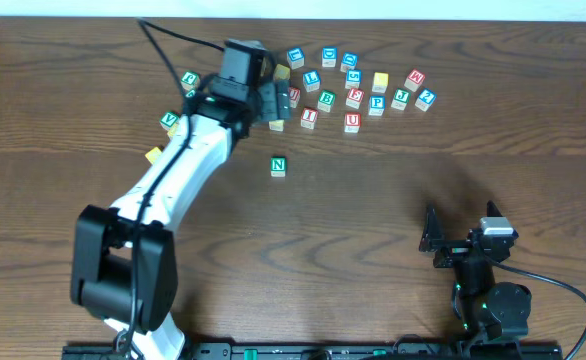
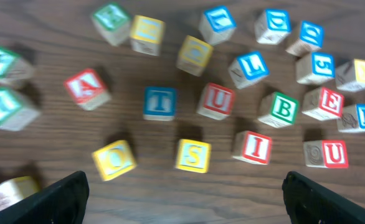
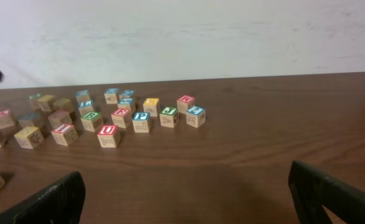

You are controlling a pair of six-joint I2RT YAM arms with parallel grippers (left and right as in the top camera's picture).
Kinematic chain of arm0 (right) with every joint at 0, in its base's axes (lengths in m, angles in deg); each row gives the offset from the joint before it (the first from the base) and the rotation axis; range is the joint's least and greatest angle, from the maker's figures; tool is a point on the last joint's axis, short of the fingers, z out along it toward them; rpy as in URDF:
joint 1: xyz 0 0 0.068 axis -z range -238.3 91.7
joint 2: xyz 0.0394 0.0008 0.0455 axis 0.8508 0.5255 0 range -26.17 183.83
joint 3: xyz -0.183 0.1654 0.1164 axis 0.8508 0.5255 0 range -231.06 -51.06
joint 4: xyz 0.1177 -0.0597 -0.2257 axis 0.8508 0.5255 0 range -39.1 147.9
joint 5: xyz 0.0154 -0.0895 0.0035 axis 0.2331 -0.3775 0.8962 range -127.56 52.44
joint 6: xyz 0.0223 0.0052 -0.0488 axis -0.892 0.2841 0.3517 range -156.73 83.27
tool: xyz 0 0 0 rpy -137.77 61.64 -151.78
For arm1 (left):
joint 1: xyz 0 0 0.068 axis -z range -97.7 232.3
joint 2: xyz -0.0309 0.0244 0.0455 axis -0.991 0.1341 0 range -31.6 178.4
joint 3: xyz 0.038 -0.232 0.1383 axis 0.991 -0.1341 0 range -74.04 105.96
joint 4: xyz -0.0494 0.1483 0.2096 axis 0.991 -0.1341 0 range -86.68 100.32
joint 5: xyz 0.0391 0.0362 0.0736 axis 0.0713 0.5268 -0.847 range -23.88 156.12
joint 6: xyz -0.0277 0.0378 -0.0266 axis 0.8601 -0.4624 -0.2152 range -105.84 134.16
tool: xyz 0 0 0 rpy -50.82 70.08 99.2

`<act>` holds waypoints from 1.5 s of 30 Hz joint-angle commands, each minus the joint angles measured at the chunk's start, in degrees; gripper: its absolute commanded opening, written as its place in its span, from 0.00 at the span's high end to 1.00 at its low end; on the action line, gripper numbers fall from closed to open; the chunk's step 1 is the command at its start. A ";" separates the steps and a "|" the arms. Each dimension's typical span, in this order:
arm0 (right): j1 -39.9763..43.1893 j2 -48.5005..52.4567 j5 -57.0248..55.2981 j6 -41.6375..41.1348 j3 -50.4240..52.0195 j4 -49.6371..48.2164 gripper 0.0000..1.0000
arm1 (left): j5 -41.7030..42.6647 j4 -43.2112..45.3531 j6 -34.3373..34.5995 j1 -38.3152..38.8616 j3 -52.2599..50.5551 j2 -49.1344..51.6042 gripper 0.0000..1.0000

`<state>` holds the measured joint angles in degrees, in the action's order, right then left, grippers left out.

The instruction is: Spell out NEURIPS

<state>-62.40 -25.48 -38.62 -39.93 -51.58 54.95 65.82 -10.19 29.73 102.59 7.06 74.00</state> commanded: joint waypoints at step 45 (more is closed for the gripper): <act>-0.50 -0.31 0.13 -0.13 0.22 0.04 0.01 | -0.83 -17.40 -11.85 11.17 44.52 31.21 0.14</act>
<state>-62.40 -25.48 -38.62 -39.93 -51.58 54.95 65.75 -25.01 18.17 115.88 49.33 108.14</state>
